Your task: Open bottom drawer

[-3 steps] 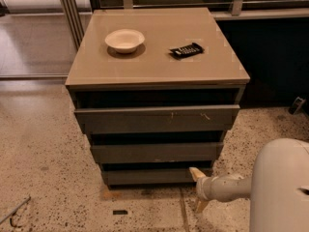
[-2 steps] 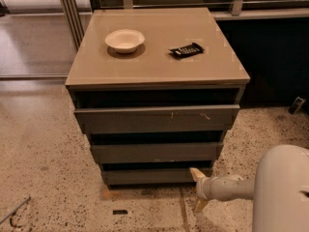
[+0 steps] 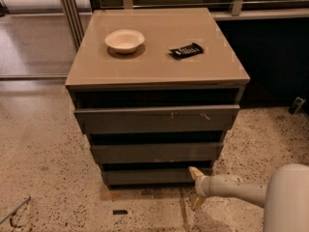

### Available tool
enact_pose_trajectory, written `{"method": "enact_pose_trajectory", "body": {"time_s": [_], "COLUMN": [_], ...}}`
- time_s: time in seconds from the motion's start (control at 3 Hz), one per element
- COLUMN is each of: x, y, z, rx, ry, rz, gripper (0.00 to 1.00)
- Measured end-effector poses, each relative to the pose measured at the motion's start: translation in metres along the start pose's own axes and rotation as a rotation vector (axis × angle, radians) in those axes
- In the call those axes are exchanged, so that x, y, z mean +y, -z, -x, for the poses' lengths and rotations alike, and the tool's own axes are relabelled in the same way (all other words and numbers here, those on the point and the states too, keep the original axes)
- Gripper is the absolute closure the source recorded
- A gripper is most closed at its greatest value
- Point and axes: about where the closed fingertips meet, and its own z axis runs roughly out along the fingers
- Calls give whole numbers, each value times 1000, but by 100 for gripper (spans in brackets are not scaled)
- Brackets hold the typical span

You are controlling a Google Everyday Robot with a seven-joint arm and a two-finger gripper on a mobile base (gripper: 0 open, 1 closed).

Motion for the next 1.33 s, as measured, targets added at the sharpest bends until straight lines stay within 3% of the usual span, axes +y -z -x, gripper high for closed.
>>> {"method": "enact_pose_trajectory", "body": {"time_s": [0.67, 1.33], "x": [-29, -45], "y": [-37, -71], "z": [-5, -30], "rx": [-61, -67], "ry": [6, -55], "rz": [27, 68], "gripper": [0, 0]}}
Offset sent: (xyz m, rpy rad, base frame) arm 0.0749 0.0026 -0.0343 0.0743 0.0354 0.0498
